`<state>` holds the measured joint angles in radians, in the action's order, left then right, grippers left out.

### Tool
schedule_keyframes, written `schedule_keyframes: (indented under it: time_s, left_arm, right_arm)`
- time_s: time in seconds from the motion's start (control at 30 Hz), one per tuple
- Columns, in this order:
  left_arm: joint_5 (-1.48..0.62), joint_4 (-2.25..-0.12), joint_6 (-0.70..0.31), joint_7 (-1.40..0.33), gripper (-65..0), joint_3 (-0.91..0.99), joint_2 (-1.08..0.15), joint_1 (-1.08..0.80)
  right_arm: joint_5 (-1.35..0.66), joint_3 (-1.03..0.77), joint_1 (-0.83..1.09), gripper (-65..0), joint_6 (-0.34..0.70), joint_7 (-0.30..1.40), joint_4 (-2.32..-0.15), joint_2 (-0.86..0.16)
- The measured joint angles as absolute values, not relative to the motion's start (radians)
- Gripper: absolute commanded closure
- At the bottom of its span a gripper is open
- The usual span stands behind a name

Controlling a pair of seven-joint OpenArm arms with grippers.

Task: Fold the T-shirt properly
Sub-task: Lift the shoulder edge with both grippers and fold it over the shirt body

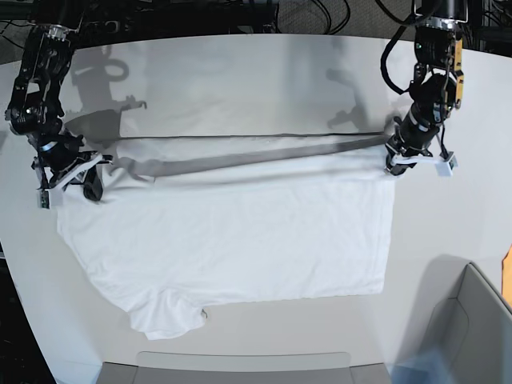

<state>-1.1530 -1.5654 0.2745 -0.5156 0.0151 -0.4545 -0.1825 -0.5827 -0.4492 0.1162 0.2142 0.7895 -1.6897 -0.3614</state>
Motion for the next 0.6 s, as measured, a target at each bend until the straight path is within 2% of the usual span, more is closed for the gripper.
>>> schedule_keyframes:
  time_s: [0.6]
  left_arm:
    - [-1.162, -1.309, 0.269, -0.544, 0.0, -0.024, -0.453, 0.045]
  right_arm:
    - [-0.358, -0.267, -0.138, 0.0, 0.235, 0.722, -1.354, -0.355]
